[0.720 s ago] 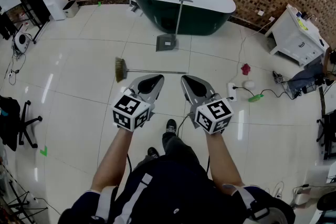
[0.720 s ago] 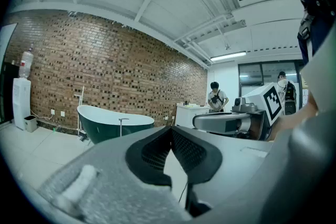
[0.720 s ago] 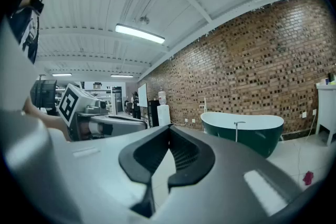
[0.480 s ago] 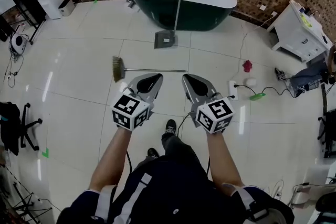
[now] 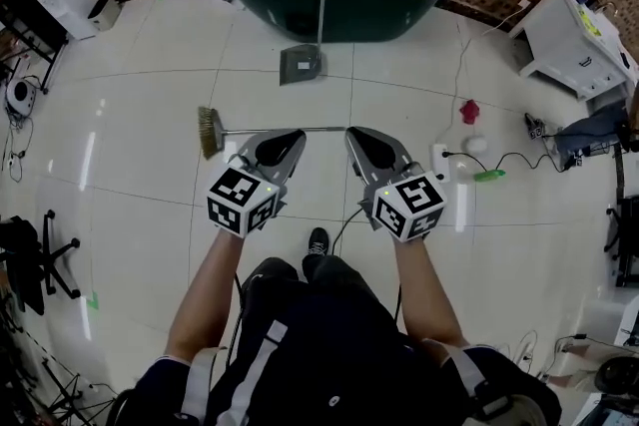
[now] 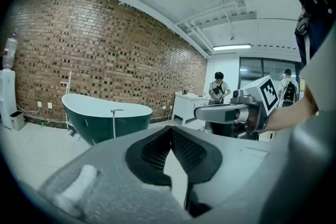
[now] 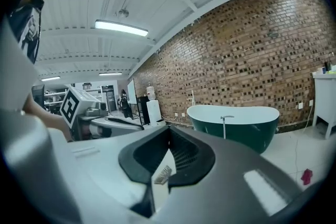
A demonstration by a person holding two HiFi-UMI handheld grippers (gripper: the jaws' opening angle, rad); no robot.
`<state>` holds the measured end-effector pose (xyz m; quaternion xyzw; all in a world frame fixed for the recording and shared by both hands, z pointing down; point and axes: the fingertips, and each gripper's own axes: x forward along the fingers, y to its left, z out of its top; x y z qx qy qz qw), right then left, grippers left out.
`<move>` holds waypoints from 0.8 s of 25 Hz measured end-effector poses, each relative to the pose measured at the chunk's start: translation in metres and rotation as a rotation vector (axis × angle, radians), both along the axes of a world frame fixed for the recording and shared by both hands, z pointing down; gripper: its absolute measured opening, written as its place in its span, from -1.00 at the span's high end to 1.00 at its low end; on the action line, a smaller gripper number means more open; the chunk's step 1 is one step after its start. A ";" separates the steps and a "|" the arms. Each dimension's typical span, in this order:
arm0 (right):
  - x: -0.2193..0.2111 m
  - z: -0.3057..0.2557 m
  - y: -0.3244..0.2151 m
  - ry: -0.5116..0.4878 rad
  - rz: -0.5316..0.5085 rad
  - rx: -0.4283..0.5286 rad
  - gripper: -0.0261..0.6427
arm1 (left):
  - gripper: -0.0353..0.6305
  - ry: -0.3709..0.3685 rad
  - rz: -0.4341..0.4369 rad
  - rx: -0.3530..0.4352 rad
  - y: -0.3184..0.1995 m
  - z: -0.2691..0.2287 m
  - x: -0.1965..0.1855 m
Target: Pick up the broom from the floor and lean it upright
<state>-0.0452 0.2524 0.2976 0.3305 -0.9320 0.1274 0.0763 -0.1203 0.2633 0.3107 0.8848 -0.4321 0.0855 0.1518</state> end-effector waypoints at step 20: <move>-0.008 0.085 -0.173 0.121 0.239 -0.162 0.91 | 0.89 -0.101 0.342 -0.194 -0.174 0.138 0.001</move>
